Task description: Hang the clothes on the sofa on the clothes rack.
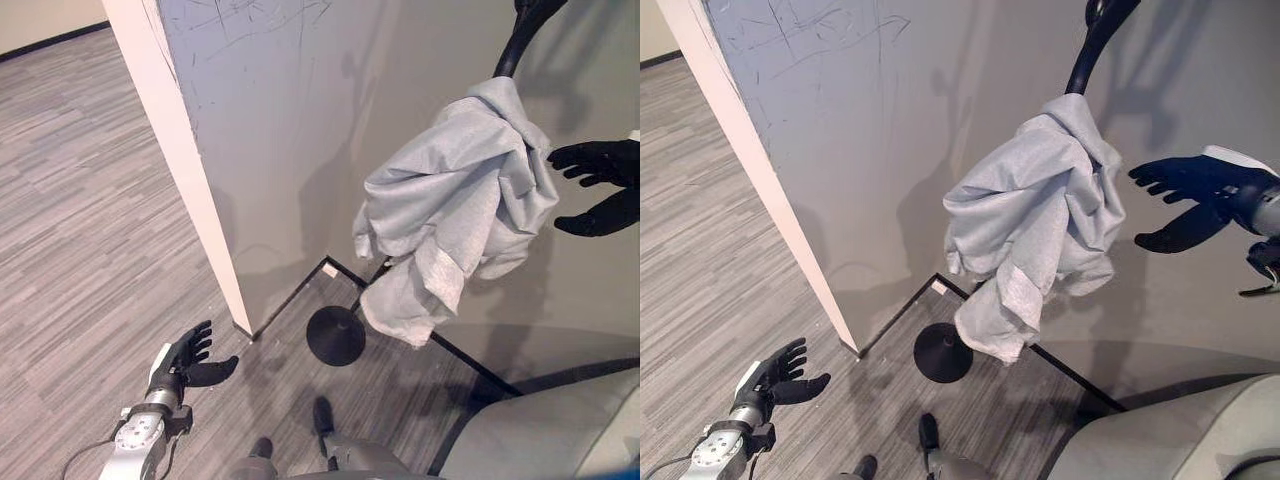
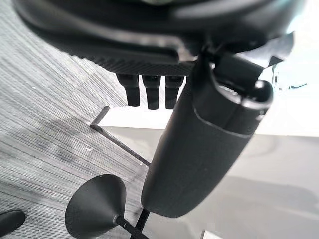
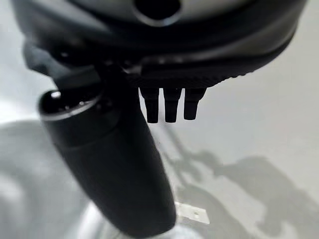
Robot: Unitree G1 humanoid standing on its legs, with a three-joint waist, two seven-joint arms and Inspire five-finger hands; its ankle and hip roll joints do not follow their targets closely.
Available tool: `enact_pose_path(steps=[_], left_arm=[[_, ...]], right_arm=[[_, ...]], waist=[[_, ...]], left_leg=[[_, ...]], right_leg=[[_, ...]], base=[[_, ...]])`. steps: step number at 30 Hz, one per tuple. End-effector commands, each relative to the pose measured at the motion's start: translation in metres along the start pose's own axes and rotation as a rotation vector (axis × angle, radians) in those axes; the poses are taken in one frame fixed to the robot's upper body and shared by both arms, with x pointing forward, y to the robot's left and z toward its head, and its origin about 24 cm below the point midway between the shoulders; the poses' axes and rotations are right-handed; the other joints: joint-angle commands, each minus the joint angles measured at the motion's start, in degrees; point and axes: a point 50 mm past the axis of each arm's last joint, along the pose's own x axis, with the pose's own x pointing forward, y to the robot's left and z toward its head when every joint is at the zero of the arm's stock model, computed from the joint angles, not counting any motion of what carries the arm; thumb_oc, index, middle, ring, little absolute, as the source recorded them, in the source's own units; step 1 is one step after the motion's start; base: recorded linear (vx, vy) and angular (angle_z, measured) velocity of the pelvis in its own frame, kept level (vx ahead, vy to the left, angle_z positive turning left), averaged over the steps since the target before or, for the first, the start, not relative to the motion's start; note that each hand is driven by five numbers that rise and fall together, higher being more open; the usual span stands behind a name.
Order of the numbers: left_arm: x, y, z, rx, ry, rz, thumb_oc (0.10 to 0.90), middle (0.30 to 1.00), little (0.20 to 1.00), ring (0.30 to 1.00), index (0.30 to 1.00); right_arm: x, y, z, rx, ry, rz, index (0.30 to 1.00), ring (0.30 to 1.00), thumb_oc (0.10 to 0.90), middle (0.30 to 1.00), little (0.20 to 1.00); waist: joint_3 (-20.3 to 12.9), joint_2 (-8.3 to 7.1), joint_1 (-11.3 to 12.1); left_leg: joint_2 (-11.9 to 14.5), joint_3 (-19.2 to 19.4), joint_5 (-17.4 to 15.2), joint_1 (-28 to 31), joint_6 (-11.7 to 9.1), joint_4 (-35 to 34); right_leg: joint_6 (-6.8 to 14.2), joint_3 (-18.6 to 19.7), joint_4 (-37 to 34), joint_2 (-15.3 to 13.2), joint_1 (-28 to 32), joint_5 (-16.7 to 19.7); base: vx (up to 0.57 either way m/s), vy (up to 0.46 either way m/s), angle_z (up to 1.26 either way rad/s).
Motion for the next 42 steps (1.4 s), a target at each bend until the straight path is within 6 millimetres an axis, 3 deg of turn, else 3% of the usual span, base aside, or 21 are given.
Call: enact_pose_path(steps=[1, 8, 10, 11, 13, 15, 16, 17, 20, 21, 22, 25, 28, 29, 30, 32, 35, 36, 38, 40, 42], left_arm=[[-0.006, 0.019, 0.04, 0.079, -0.197, -0.028, 0.8, 0.9, 0.9, 0.9, 0.9], [-0.003, 0.007, 0.038, 0.021, -0.206, -0.023, 0.8, 0.9, 0.9, 0.9, 0.9], [-0.004, 0.006, 0.039, -0.03, -0.221, 0.016, 0.8, 0.9, 0.9, 0.9, 0.9], [-0.008, 0.017, 0.04, -0.045, -0.237, 0.077, 0.8, 0.9, 0.9, 0.9, 0.9], [-0.007, 0.022, 0.048, -0.012, -0.256, 0.081, 0.8, 0.9, 0.9, 0.9, 0.9], [-0.005, 0.019, 0.05, 0.004, -0.254, 0.088, 0.8, 0.9, 0.9, 0.9, 0.9], [-0.007, 0.021, 0.047, 0.018, -0.242, 0.099, 0.8, 0.9, 0.9, 0.9, 0.9], [-0.006, 0.021, 0.047, 0.023, -0.242, 0.096, 0.8, 0.9, 0.9, 0.9, 0.9], [-0.011, 0.031, 0.04, 0.124, -0.192, 0.11, 0.8, 0.9, 0.9, 0.9, 0.9], [-0.011, 0.031, 0.04, 0.124, -0.192, 0.11, 0.8, 0.9, 0.9, 0.9, 0.9], [-0.013, 0.037, 0.03, 0.184, -0.143, 0.124, 0.8, 0.9, 0.9, 0.9, 0.9], [-0.013, 0.038, 0.008, 0.202, -0.047, 0.138, 0.8, 0.9, 0.9, 0.9, 0.9], [-0.014, 0.034, -0.008, 0.196, 0.023, 0.122, 0.8, 0.9, 0.9, 0.9, 0.9], [-0.016, 0.032, -0.026, 0.196, 0.096, 0.123, 0.8, 0.9, 0.9, 0.9, 0.9], [-0.016, 0.032, -0.026, 0.196, 0.095, 0.124, 0.8, 0.9, 0.9, 0.9, 0.9], [-0.019, 0.03, -0.045, 0.193, 0.181, 0.122, 0.8, 0.9, 0.9, 0.9, 0.9], [-0.029, 0.021, -0.082, 0.146, 0.328, 0.169, 0.8, 0.9, 0.9, 0.9, 0.9], [-0.028, 0.018, -0.084, 0.133, 0.341, 0.16, 0.8, 0.9, 0.9, 0.9, 0.9], [-0.026, 0.013, -0.087, 0.142, 0.352, 0.157, 0.8, 0.9, 0.9, 0.9, 0.9], [-0.02, 0.005, -0.082, 0.125, 0.326, 0.147, 0.8, 0.9, 0.9, 0.9, 0.9], [-0.017, 0.002, -0.079, 0.12, 0.314, 0.135, 0.8, 0.9, 0.9, 0.9, 0.9]], right_arm=[[-0.039, -0.075, 0.03, -0.065, -0.112, -0.315, 0.9, 0.9, 0.8, 0.9, 0.9], [-0.041, -0.097, 0.031, 0.034, -0.156, -0.47, 0.9, 0.9, 0.8, 0.9, 0.9], [-0.038, -0.091, 0.027, -0.025, -0.125, -0.524, 0.9, 0.9, 0.8, 0.9, 0.9], [-0.03, -0.065, 0.023, -0.011, -0.181, -0.552, 0.9, 0.9, 0.8, 0.9, 0.9], [-0.043, -0.042, 0.0, 0.104, -0.199, -0.599, 0.9, 0.9, 0.8, 0.9, 0.9], [-0.067, 0.002, -0.046, 0.323, -0.153, -0.7, 0.9, 0.9, 0.8, 0.9, 0.9], [-0.08, 0.048, -0.065, 0.542, -0.172, -0.723, 0.9, 0.9, 0.8, 0.9, 0.9], [-0.081, 0.05, -0.066, 0.544, -0.166, -0.724, 0.9, 0.9, 0.8, 0.9, 0.9], [-0.07, 0.135, -0.079, 0.847, -0.095, -0.646, 0.9, 0.9, 0.8, 0.9, 0.9], [-0.07, 0.136, -0.079, 0.848, -0.094, -0.646, 0.9, 0.9, 0.8, 0.9, 0.9], [-0.066, 0.184, -0.075, 0.914, -0.013, -0.506, 0.9, 0.9, 0.8, 0.9, 0.9], [-0.059, 0.237, -0.075, 0.979, 0.102, -0.352, 0.9, 0.9, 0.8, 0.9, 0.9], [-0.052, 0.262, -0.073, 1.03, 0.14, -0.272, 0.9, 0.9, 0.8, 0.9, 0.9], [-0.048, 0.297, -0.073, 1.073, 0.221, -0.175, 0.9, 0.9, 0.8, 0.9, 0.9], [-0.047, 0.297, -0.073, 1.074, 0.22, -0.175, 0.9, 0.9, 0.8, 0.9, 0.9], [-0.049, 0.323, -0.076, 1.065, 0.305, -0.105, 0.9, 0.9, 0.8, 0.9, 0.9], [-0.052, 0.382, -0.079, 1.107, 0.509, 0.017, 0.9, 0.9, 0.8, 0.9, 0.9], [-0.053, 0.39, -0.079, 1.102, 0.539, 0.047, 0.9, 0.9, 0.8, 0.9, 0.9], [-0.063, 0.407, -0.083, 1.142, 0.629, 0.047, 0.9, 0.9, 0.8, 0.9, 0.9], [-0.057, 0.402, -0.086, 1.147, 0.64, -0.014, 0.9, 0.9, 0.8, 0.9, 0.9], [-0.055, 0.399, -0.088, 1.136, 0.642, -0.037, 0.9, 0.9, 0.8, 0.9, 0.9]], waist=[[-6.21, -3.86, 1.31], [-6.24, -1.96, 0.09], [-5.36, -0.89, -1.65], [-5.18, -2.16, -3.57], [-4.72, -4.02, -2.93], [-4.1, -3.81, -2.22], [-4.05, -2.45, -3.65], [-4.3, -2.46, -3.42], [-3.03, -1.84, -4.7], [-3.06, -1.88, -4.62], [-0.46, -1.07, -4.94], [1.96, 1.04, -4.09], [1.57, 1.91, -2.98], [0.53, 2.9, -0.96], [0.49, 2.83, -0.99], [-1.04, 3.15, 1.12], [-3.95, 1.52, 5.9], [-4.09, 0.96, 6.34], [-3.75, 0.86, 6.44], [-2.01, 1.71, 7.23], [-1.23, 2.49, 6.99]], left_leg=[[0.13, 6.28, -3.4, 2.46, -0.72, -2.06], [0.47, 6.19, -2.98, 2.29, -0.58, -2.06], [-0.57, 5.81, -4.29, 0.58, -0.3, 2.6], [-1.46, 5.85, -5.76, -1.31, -0.54, 8.54], [-0.8, 5.54, -6.34, -1.73, -0.94, 11.43], [1.02, 2.95, -6.3, -1.68, -0.75, 13.48], [1.2, 2.14, -8.0, 0.01, 0.05, 9.69], [1.4, 2.23, -8.06, 0.17, 0.21, 9.32], [-1.17, 4.55, -8.57, 1.28, 2.63, 4.81], [-1.16, 4.64, -8.55, 1.31, 2.65, 4.73], [-3.1, 6.78, -6.22, 1.77, 3.94, 1.3], [-4.43, 9.45, -1.43, -0.36, 4.78, -1.32], [-4.31, 10.98, 0.59, -2.62, 4.87, -2.06], [-3.32, 13.27, 2.65, -5.58, 4.66, -2.06], [-3.39, 13.28, 2.77, -5.73, 4.66, -2.06], [-2.84, 15.41, 3.37, -7.39, 4.48, -2.06], [-3.31, 19.1, 6.36, -11.66, 4.36, -2.06], [-3.7, 19.5, 6.75, -12.48, 4.36, -2.06], [-4.37, 19.24, 8.39, -14.68, 3.97, -2.06], [-4.5, 19.46, 11.6, -19.15, 2.59, -2.06], [-4.26, 19.11, 12.73, -20.2, 1.52, -2.06]], right_leg=[[3.92, -1.13, 0.19, -2.3, 2.39, -3.98], [3.69, -0.25, 0.19, -1.69, 2.28, -4.32], [3.75, 1.55, 0.6, -1.62, 1.94, -3.74], [3.91, 3.66, 1.72, -1.95, 0.91, -3.55], [3.85, 4.0, 2.14, -1.88, 0.64, -3.51], [4.47, 5.28, 2.04, -1.92, 0.13, -2.92], [5.75, 6.34, 1.58, -2.55, -1.44, -0.23], [5.71, 6.23, 1.26, -2.5, -1.29, -0.39], [8.36, 8.04, 0.26, -3.28, -5.81, 4.75], [8.36, 8.12, 0.28, -3.26, -5.85, 4.74], [9.67, 8.29, 0.31, -2.14, -8.75, 8.63], [7.76, 3.89, 4.5, -2.27, -6.87, 3.49], [6.08, 0.54, 9.35, -3.39, -4.91, -0.85], [5.18, -3.86, 14.08, -5.38, -0.46, -5.6], [5.21, -3.84, 14.13, -5.43, -0.63, -5.56], [4.6, -7.27, 16.22, -8.46, 4.35, -7.79], [5.85, -7.46, 17.57, -12.52, 12.26, -2.35], [6.15, -5.9, 16.37, -11.55, 12.11, -2.48], [5.85, -2.92, 12.24, -7.5, 12.18, -8.41], [2.51, -3.12, 1.56, -3.64, 13.73, -14.5], [1.42, -3.0, 1.38, -2.05, 13.18, -14.7]], base=[[0.0, 0.0, 0.0], [-0.01, -0.002, -0.01], [-0.13, 0.068, -0.06], [-0.19, 0.148, -0.19], [-0.11, 0.134, -0.14], [-0.14, 0.287, -0.04], [-0.15, 0.306, -0.25], [-0.26, 0.352, -0.26], [-0.26, 0.301, -0.43], [-0.47, 0.37, -1.13], [-0.51, 0.356, -1.35], [-0.58, 0.361, -1.06], [-0.4, 0.135, -0.7], [-0.31, 0.07, -0.71], [-0.43, 0.096, -0.83], [-0.25, 0.032, -0.4], [-0.44, -0.033, -0.43], [-0.35, -0.06, -0.68], [-0.34, -0.054, -0.37], [-0.56, -0.14, 0.39], [-0.45, -0.099, 0.21]])
